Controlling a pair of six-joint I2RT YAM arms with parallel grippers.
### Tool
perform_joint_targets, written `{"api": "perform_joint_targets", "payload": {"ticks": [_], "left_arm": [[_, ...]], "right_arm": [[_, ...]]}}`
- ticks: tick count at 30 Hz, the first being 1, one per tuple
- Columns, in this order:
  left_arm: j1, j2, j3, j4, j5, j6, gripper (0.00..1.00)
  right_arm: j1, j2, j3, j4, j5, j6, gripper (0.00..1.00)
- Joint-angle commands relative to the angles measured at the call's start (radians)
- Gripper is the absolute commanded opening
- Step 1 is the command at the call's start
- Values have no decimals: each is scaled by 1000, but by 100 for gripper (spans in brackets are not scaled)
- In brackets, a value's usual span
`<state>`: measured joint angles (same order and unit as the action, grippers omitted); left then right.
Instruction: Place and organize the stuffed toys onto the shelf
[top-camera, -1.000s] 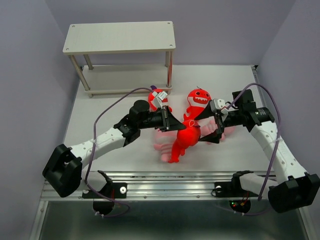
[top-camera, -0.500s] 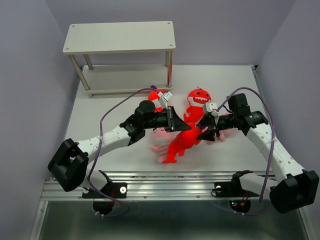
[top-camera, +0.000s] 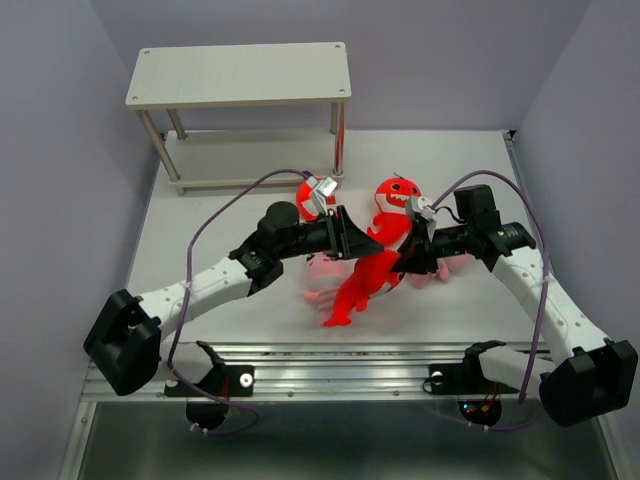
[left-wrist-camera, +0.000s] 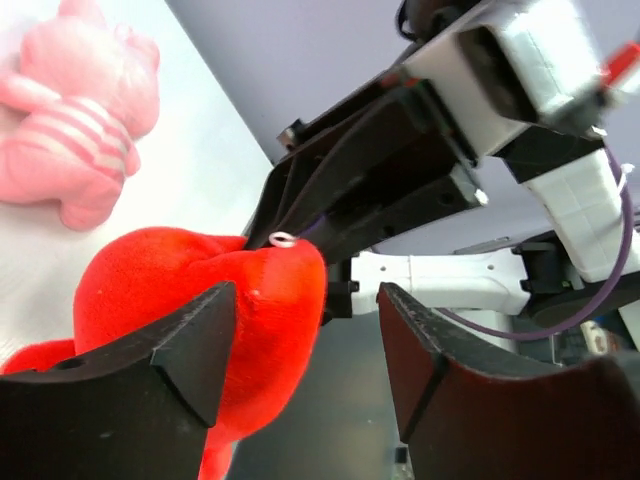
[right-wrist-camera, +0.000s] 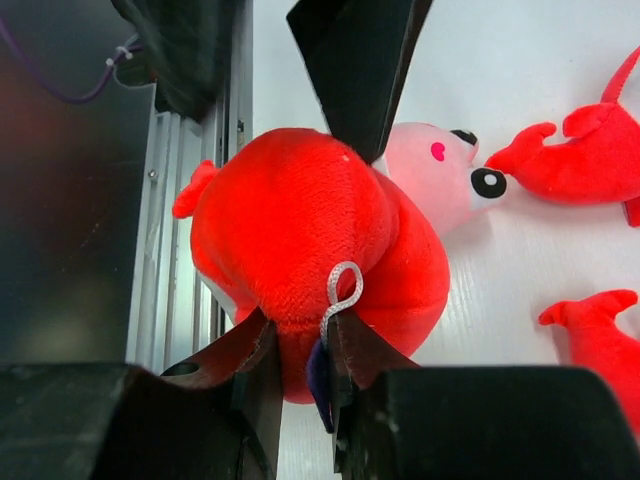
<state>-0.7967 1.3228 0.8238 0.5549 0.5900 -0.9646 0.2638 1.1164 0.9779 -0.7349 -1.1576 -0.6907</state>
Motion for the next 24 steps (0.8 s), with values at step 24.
{"api": "perform_joint_targets", "payload": {"ticks": [24], "left_arm": [[-182, -515, -212, -385, -648, 779, 99]], "right_arm": [[3, 158, 335, 152, 372, 873, 1]]}}
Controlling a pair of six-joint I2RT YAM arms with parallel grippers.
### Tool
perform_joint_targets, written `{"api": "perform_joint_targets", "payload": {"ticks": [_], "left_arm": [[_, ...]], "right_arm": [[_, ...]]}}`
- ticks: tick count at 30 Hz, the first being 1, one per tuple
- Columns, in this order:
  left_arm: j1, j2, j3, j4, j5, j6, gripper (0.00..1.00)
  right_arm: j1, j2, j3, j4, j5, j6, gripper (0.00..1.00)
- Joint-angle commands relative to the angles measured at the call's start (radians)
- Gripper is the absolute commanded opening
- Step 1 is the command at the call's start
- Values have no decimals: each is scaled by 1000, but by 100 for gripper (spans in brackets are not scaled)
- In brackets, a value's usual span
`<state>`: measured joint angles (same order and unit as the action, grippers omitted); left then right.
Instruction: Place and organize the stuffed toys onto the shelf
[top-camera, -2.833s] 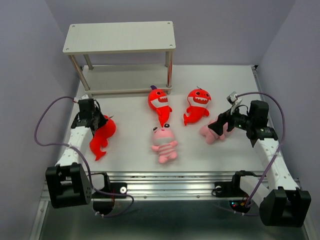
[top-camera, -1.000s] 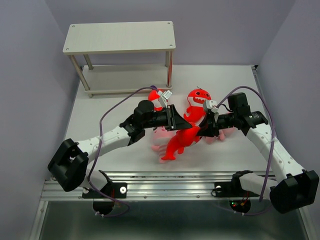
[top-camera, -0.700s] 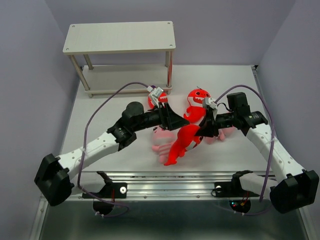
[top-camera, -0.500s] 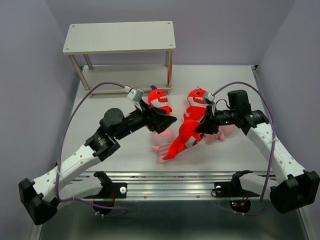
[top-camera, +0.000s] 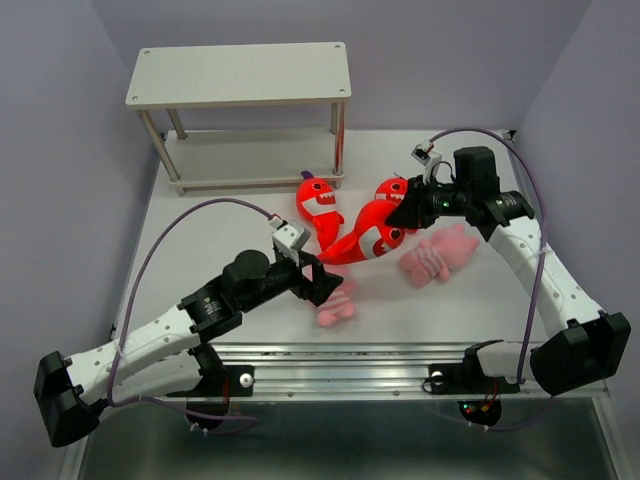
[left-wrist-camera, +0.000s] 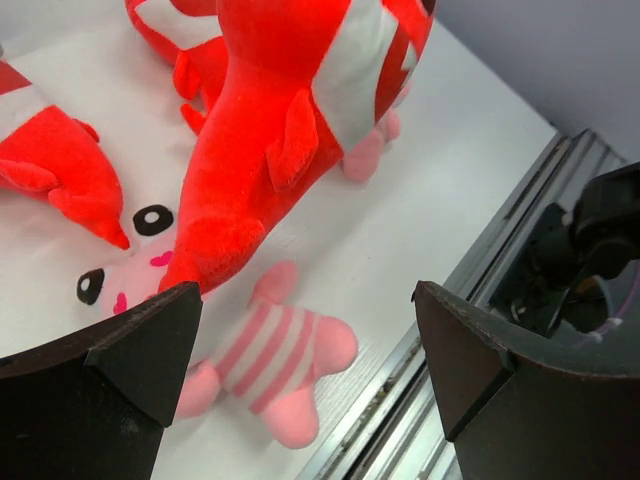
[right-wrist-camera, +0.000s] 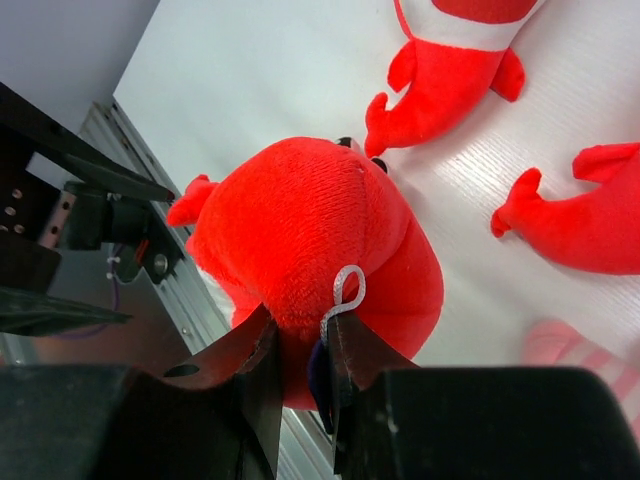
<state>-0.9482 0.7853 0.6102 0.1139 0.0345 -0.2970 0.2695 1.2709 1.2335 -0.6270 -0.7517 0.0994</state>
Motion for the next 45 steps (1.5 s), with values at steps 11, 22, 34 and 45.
{"api": "perform_joint_targets", "payload": {"ticks": [11, 22, 34, 45], "left_arm": [[-35, 147, 49, 115, -211, 292, 98], [-37, 127, 71, 104, -162, 400, 95], [-35, 278, 120, 152, -39, 430, 65], [9, 198, 36, 216, 2, 285, 0]], "right_arm": [[-3, -5, 47, 39, -115, 51, 1], [-3, -10, 44, 33, -164, 25, 1], [-3, -24, 50, 33, -244, 10, 1], [-3, -47, 15, 35, -236, -38, 10]]}}
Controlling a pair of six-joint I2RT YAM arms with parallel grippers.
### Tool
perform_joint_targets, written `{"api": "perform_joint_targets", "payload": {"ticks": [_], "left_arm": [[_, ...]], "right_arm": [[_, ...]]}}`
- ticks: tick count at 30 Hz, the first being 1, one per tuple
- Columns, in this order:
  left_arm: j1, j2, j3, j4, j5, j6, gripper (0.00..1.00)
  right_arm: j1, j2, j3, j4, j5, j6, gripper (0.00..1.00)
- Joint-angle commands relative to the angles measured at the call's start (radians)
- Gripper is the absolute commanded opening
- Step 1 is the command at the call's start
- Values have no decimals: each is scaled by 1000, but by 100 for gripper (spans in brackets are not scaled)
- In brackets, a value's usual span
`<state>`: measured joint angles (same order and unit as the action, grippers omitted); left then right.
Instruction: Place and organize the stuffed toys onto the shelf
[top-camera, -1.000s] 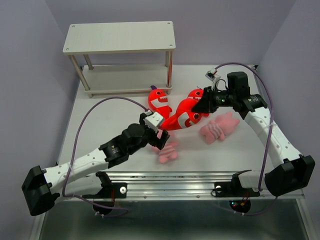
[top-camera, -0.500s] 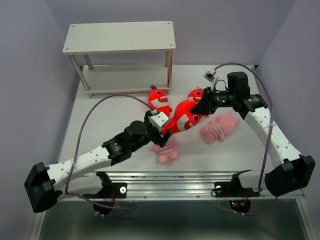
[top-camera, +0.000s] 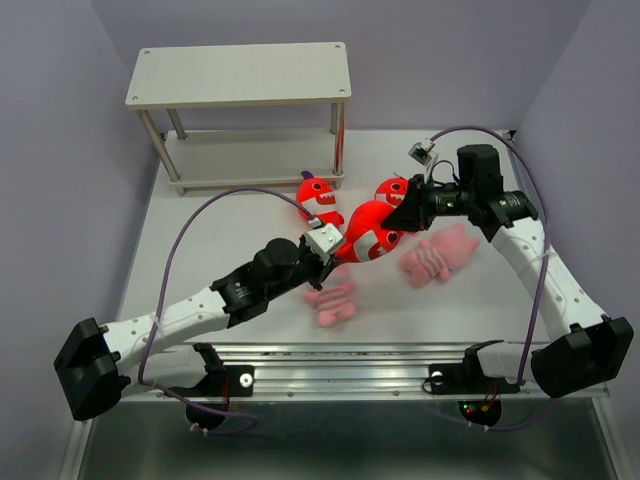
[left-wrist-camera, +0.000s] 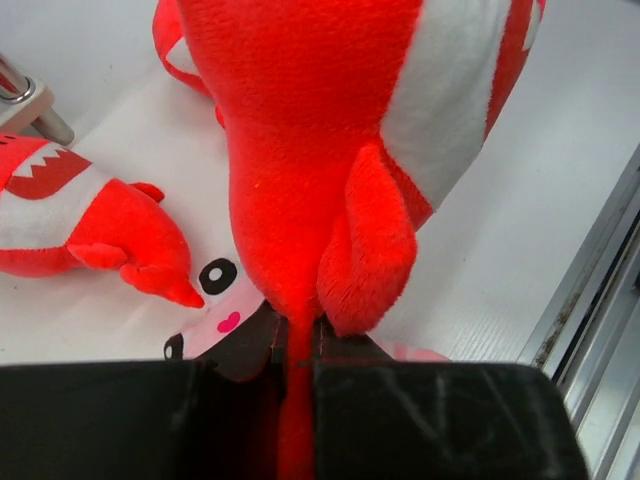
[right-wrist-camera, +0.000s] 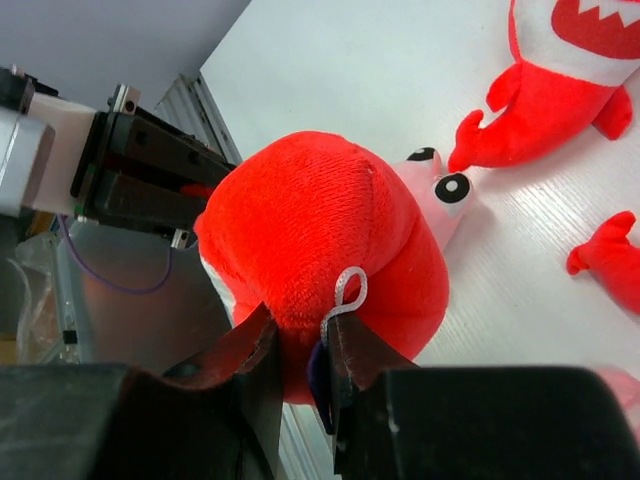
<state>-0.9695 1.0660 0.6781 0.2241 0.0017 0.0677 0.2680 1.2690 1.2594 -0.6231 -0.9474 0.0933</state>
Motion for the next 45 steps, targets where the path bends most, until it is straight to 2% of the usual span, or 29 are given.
{"api": "perform_joint_targets", "payload": {"ticks": [1, 3, 4, 5, 7, 11, 12, 15, 21, 29, 36, 45], "left_arm": [[43, -113, -43, 116, 43, -110, 0], [106, -138, -67, 115, 88, -158, 0], [135, -161, -74, 106, 110, -208, 0], [165, -170, -78, 101, 133, -235, 0], [274, -205, -89, 84, 220, -310, 0], [449, -258, -100, 51, 274, -403, 0], [512, -268, -95, 35, 303, -414, 0], [587, -265, -83, 15, 339, -462, 0], [758, -128, -68, 29, 406, -542, 0], [836, 75, 1, 132, 388, -598, 0], [838, 305, 135, 222, 374, -649, 0], [836, 543, 351, 244, 405, -684, 0]], "right_arm": [[-1, -45, -12, 30, -36, -38, 24], [-1, -48, -12, 31, -16, -50, 66], [-1, -52, -12, 31, 25, -69, 94], [-1, -56, -14, 31, 45, -79, 100], [-12, -65, -18, 36, 111, -141, 100], [-59, -109, -87, 89, 176, -208, 100], [-72, -121, -138, 106, 170, -224, 100], [-110, -171, -219, 175, 135, -248, 100], [-145, -212, -382, 259, -2, -299, 100], [-161, -253, -426, 260, -111, -320, 100], [-161, -307, -445, 260, -67, -337, 100], [-161, -312, -456, 260, -60, -343, 100]]}}
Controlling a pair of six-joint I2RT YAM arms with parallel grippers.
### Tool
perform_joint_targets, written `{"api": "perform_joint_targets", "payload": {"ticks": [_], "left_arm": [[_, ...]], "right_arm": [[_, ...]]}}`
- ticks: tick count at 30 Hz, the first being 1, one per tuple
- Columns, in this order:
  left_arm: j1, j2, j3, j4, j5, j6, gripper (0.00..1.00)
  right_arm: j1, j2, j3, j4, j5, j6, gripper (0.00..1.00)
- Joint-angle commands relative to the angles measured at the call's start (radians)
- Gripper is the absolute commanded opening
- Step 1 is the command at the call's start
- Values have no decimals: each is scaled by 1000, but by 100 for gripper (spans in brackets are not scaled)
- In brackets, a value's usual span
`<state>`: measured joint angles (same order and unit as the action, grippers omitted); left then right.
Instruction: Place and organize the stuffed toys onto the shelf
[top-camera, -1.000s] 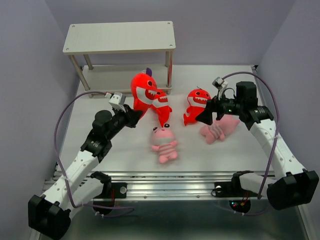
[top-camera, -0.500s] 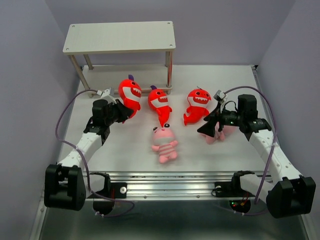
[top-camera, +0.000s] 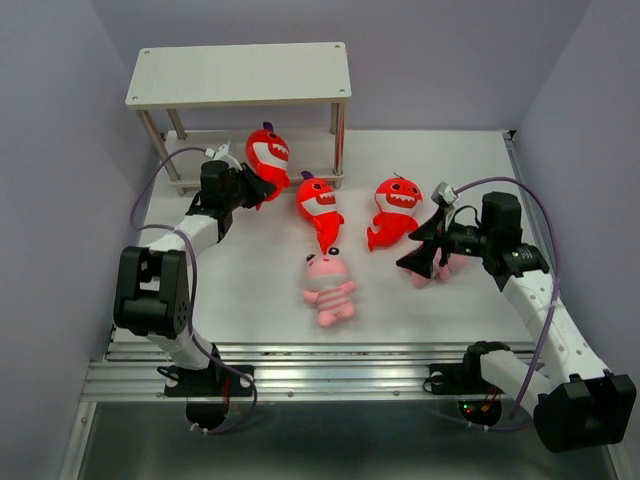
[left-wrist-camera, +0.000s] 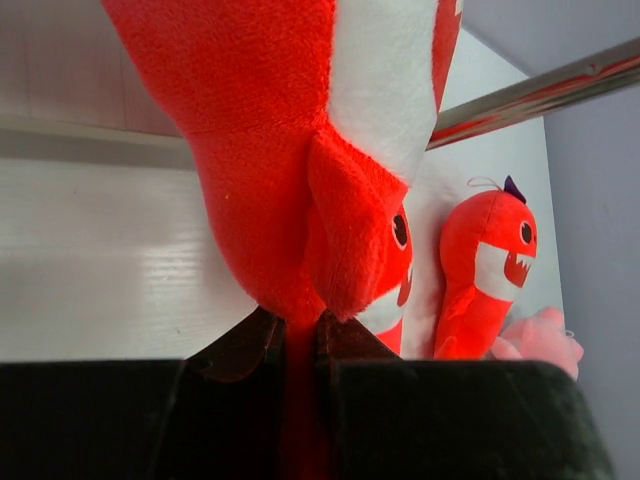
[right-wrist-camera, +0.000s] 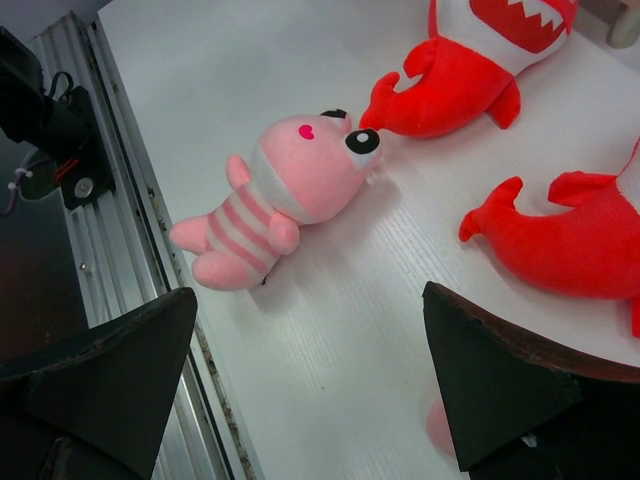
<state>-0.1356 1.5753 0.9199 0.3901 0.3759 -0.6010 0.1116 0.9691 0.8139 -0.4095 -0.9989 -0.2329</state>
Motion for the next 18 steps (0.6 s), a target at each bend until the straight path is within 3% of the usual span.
{"api": "perform_joint_targets", "payload": {"ticks": [1, 18], "left_arm": [[2, 67, 126, 79, 32, -14, 0], [-67, 382, 430, 81, 104, -17, 0]], "right_arm": [[-4, -16, -12, 46, -9, -19, 100], [-4, 0, -18, 44, -24, -31, 100]]}}
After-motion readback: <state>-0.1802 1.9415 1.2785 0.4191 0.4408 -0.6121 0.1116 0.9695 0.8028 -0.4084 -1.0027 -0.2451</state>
